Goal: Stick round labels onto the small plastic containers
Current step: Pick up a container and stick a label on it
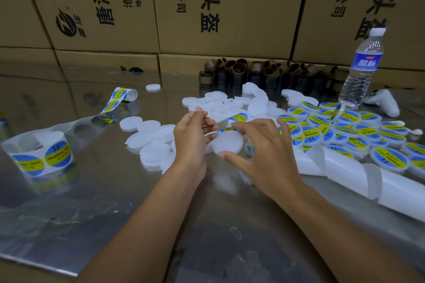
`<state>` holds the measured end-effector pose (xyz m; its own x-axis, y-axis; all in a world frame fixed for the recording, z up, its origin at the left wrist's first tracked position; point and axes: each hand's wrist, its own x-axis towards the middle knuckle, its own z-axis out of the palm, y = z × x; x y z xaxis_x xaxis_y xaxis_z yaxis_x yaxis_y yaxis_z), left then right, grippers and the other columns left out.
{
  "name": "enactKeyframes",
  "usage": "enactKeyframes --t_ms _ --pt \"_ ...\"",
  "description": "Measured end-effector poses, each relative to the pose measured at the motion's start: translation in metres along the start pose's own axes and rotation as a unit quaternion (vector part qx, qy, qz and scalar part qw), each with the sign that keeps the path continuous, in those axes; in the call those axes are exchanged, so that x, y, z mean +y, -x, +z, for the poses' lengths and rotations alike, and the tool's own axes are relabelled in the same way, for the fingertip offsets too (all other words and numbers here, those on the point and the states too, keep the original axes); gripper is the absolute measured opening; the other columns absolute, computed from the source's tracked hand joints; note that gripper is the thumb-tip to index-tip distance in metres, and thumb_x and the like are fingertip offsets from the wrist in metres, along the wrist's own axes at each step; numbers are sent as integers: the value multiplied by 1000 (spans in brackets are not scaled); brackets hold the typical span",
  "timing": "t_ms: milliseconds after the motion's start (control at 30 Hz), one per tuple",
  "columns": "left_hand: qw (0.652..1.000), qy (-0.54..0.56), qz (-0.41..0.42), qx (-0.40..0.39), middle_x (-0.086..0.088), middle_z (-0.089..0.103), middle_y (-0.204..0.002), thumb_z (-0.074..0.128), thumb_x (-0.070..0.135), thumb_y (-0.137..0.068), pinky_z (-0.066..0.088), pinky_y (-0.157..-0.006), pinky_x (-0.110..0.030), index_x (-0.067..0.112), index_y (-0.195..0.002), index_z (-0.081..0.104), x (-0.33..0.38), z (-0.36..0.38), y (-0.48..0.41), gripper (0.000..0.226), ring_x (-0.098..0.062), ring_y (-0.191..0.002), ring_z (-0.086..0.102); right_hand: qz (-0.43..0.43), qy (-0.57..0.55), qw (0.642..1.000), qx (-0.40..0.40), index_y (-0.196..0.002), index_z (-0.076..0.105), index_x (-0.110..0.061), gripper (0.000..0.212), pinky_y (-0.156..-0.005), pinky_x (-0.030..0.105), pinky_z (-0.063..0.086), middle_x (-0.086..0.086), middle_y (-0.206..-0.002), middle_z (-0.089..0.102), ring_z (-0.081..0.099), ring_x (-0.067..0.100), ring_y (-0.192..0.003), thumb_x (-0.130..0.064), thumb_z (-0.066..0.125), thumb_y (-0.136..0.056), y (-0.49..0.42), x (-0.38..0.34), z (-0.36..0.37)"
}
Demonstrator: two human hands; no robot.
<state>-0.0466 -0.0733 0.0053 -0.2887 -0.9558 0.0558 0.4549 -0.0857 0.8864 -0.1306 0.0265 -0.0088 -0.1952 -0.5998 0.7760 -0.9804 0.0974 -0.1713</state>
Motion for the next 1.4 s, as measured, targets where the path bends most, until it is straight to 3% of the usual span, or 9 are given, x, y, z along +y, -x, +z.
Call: enactKeyframes --t_ms 267,433,533,700,900,1033,1133,1233,1400 --pt "995 -3 -52 -91 5 69 -71 46 36 -98 48 -55 -24 15 -84 64 0 1 5 30 -10 -66 65 -12 -26 995 95 -101 68 -9 51 -101 40 26 2 -94 68 59 21 -93 -48 71 -68 -2 -3 -6" --pt "970 31 -111 -213 -8 73 -97 47 38 -96 54 -84 -36 11 -92 72 1 4 11 37 -23 -88 70 11 -61 995 83 -107 65 -11 52 -104 38 24 0 -94 67 52 15 -94 -43 75 -67 -1 -4 -5" --pt "968 14 -85 -238 -7 72 -99 49 23 -97 57 -65 -26 7 -106 69 0 5 14 26 -22 -86 71 21 -71 994 75 -110 64 -12 52 -104 40 26 -2 -96 66 49 11 -95 -41 74 -68 0 -4 -4" --pt "969 16 -58 -238 -4 73 -94 51 13 -96 53 -60 -20 7 -114 64 -1 3 14 23 -21 -86 71 21 -95 993 60 -114 61 -13 52 -101 50 34 -8 -102 63 48 9 -101 -36 73 -69 -1 -2 -3" --pt "970 18 -38 -240 -6 74 -97 46 7 -98 57 -80 -27 11 -105 63 -4 1 11 19 -20 -90 71 97 -120 986 70 -123 54 -13 36 -102 32 26 -3 -115 61 47 10 -109 -29 56 -90 -4 10 -2" --pt "981 3 -42 -190 -6 74 -90 47 4 -97 57 -80 -33 11 -100 64 -6 2 8 19 -24 -82 72 183 -61 979 -61 -140 35 -23 45 -111 42 16 0 -135 48 36 21 -129 -32 42 -97 -6 22 2" --pt "987 -5 -62 -148 -8 72 -86 48 2 -95 56 -78 -35 11 -93 65 -7 2 7 20 -23 -76 71 184 -15 972 -147 -143 30 -32 44 -112 48 6 0 -125 53 33 17 -130 -34 34 -99 -4 29 5" --pt "991 -29 -61 -120 -8 71 -81 48 0 -94 57 -69 -31 12 -89 64 -8 2 6 21 -21 -70 70 164 -32 978 -120 -131 48 -32 34 -111 45 5 -8 -106 62 40 14 -122 -29 42 -97 -6 32 6" --pt "993 -49 -63 -83 -4 70 -73 49 -1 -92 56 -67 -28 12 -87 63 -10 2 4 20 -17 -62 69 180 -155 971 -14 -100 61 -31 22 -98 40 34 -18 -70 59 53 13 -92 -14 62 -86 -8 25 5"
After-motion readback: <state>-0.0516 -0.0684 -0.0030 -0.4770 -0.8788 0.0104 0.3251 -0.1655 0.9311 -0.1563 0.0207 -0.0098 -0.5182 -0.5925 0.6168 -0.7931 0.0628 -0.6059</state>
